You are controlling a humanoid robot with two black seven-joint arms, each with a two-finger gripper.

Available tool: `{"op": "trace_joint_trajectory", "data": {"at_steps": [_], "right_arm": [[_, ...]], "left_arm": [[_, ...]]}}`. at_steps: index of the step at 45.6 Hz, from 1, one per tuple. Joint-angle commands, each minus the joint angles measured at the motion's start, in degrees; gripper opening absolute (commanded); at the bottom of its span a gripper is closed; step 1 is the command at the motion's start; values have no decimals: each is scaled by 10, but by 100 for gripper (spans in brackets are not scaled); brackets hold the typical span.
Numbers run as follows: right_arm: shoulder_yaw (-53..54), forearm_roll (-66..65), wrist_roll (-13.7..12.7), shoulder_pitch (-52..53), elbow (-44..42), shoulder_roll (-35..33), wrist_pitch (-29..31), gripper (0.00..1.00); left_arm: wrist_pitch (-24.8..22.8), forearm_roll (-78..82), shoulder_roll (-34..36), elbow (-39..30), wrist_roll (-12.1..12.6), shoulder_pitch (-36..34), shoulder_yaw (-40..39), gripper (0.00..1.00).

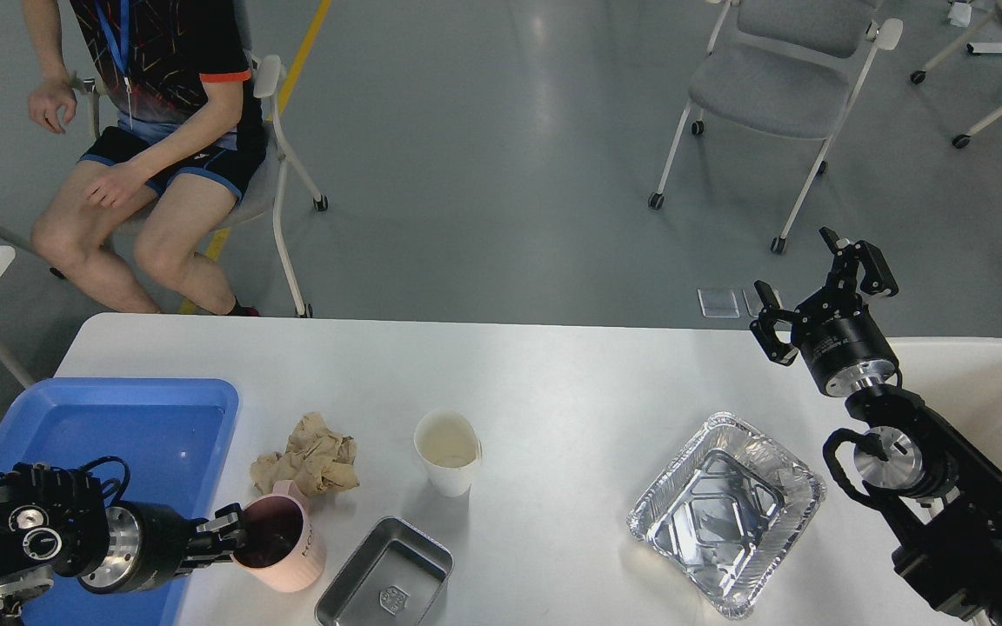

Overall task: Tidy desktop
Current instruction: 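Place the pink mug into the blue tray with the left gripper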

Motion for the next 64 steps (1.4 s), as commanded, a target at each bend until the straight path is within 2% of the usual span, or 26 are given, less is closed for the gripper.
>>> {"op": "trace_joint_trajectory", "data": {"at_steps": [1,13,18,29,36,51,57,64], "right_arm": [[0,0,0,0,0,0,0,100],[3,0,0,0,-1,-1,0,100],[2,0,0,2,-3,-1,0,100],[2,0,0,4,-4,-1,0,100],[2,0,1,2,-7,3,0,100],[2,0,2,6,-15,6,0,100],[2,0,2,7,-22,6,1,100],[2,0,3,4,-23,11,1,100]], "left_arm": [[1,2,0,-1,-1,-1,-2,1],[-7,2,5,-15,-1,-20,-9,0],[-31,3,16,-32,-1,-48,-10,0],[-148,1,130,-64,1,-99,-62,0],[-235,-1,224,-64,2,-101,-117,0],[-367,-3,391,-64,2,-105,-173,0],[-351,-4,390,-62,1,-96,-148,0],[-271,-4,361,-55,-1,-96,-64,1]]}}
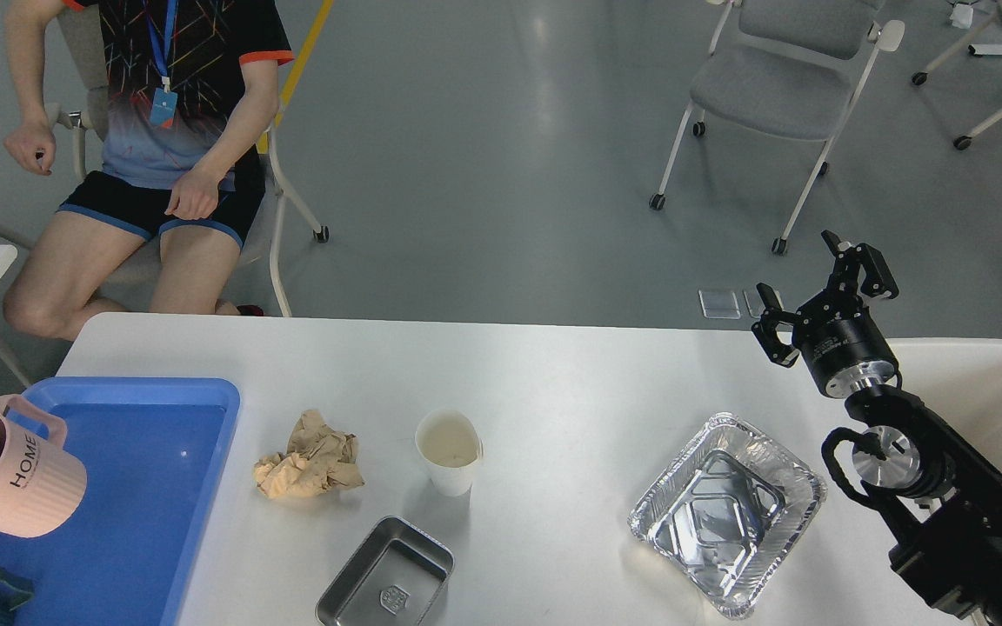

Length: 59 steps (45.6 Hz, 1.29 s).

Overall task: Tidy desktop
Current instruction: 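Place the pink mug into the blue tray with the left gripper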

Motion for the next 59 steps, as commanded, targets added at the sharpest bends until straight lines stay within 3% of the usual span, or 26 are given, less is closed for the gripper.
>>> {"op": "trace_joint_trajectory", "data": {"at_steps": [1,7,12,25,47,49,50,59], "right_arm": [[0,0,0,-3,-1,4,1,100],[1,0,0,-5,-1,4,2,100],[1,0,0,-5,-1,4,2,100],[0,0,0,-4,-1,5,2,100],[0,0,0,-3,-5,4,2,100],[0,0,0,-2,-5,4,2,100],[0,0,0,-1,-5,4,2,100],[0,0,0,3,-6,5,2,100]], "left_arm": [[68,0,-29,8,-1,1,72,1],[160,0,-66,17,-3,1,161,1],[197,0,-91,32,-4,1,204,2],[253,0,-147,51,-5,39,219,7],[291,-1,-203,77,-6,92,217,11],[291,-1,-203,77,-6,92,217,17],[291,-1,-203,77,-6,92,216,26],[285,-8,-189,74,-9,88,205,72]]}}
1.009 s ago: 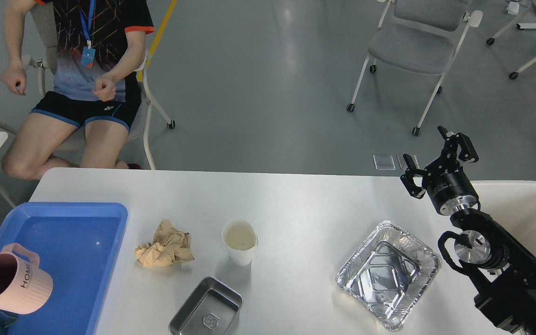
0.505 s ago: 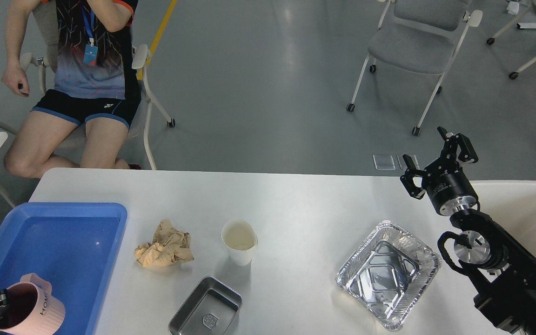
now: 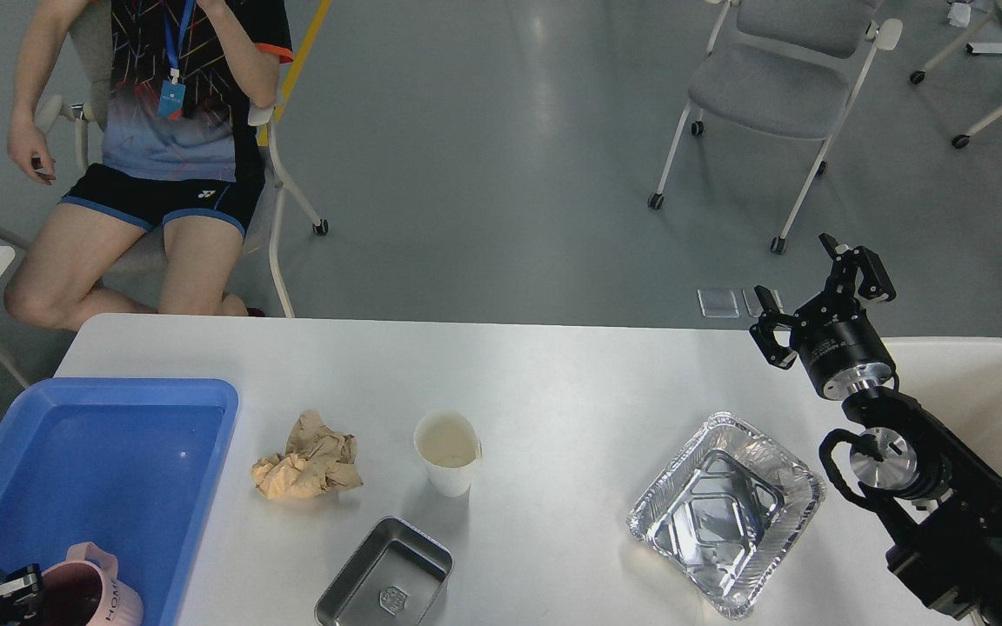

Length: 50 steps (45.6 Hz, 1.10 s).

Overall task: Tidy desktop
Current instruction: 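Place the pink mug into the blue tray with the left gripper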

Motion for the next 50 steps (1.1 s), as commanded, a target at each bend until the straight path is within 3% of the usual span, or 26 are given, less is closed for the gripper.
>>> {"op": "trace_joint_trajectory", "data": {"at_steps": [1,4,8,20,27,36,43,50], "right_arm": [[-1,0,0,3,0,1,-1,100],[-1,0,0,3,0,3,-1,100],[-1,0,0,4,0,5,-2,100],[-1,0,0,5,1,5,-2,100],[-1,0,0,10,1,5,-2,100],[-1,0,0,14,1,5,-4,100],[-1,0,0,14,2,5,-4,100],[-1,0,0,14,2,5,-6,100]], "left_arm": [[-7,-9,12,-3,-6,-3,-13,75],[-17,-16,29,-10,-18,-5,-23,82],[-68,-20,62,-36,-35,-10,-44,84],[-167,-20,157,-74,-36,-32,-163,84],[-238,-20,210,-107,-40,-77,-232,84],[-313,-20,260,-108,-41,-166,-262,84],[-319,-21,254,-105,-41,-179,-262,84],[-274,-19,147,-67,-38,-181,-262,84]]}}
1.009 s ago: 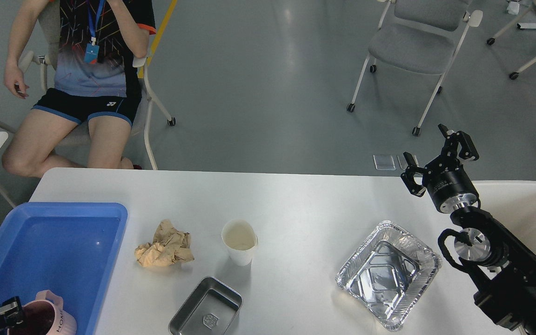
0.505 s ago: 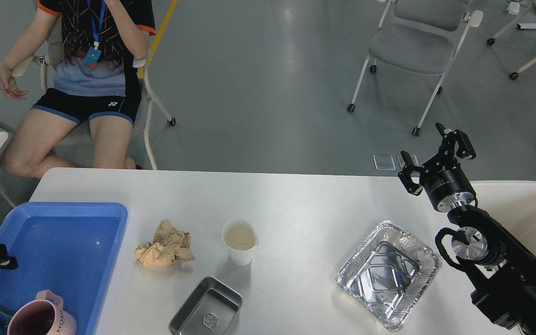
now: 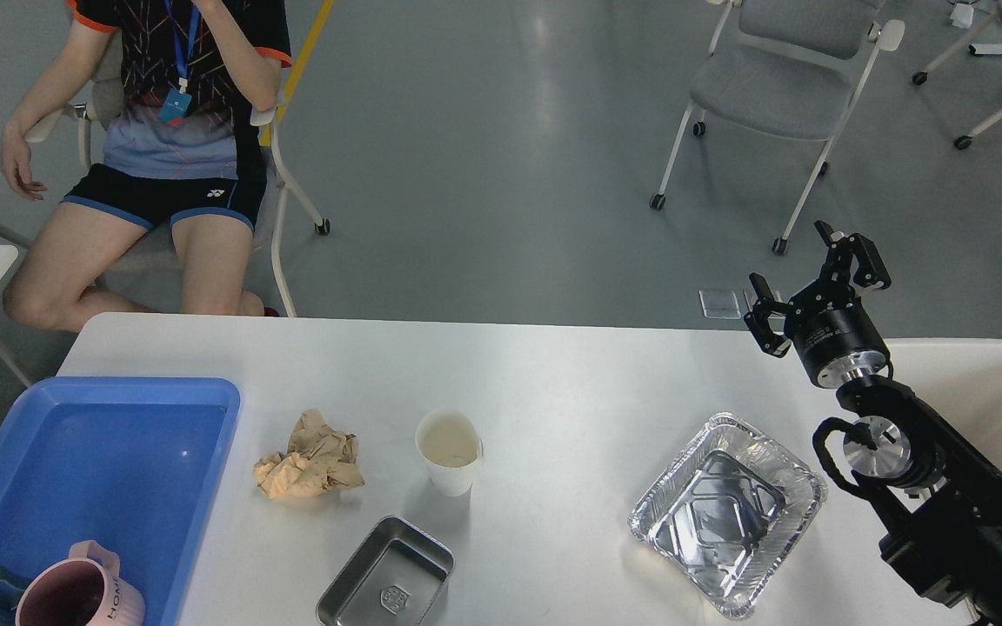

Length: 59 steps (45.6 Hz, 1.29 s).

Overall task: Tidy desktop
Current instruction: 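Place the pink mug into the blue tray with the left gripper, then reach the left gripper to the small metal tin and grasp it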

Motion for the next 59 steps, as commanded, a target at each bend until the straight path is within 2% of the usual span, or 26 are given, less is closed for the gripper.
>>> {"op": "trace_joint_trajectory", "data": {"at_steps": [1,8,17,27,33,39,51,59], "right_arm": [[-1,0,0,0,1,0,-2,100],[-1,0,0,0,2,0,-2,100],[-1,0,0,-4,2,-1,-2,100],[-1,0,0,-6,1,-4,-2,100],[-1,0,0,-6,0,-6,-2,100],[-1,0,0,-8,0,-6,0,100],[-2,0,0,-9,-1,-6,1,100],[-2,0,0,-10,-2,-6,1,100]], "left_arm": [[45,1,-98,41,3,-1,0,84],[107,8,-253,108,15,0,7,84],[151,13,-420,176,16,13,20,84],[208,13,-543,231,17,16,79,84],[237,13,-583,234,27,14,119,84],[237,13,-583,229,35,15,149,84],[233,15,-568,198,35,15,235,84],[237,17,-594,198,35,29,265,84]]}}
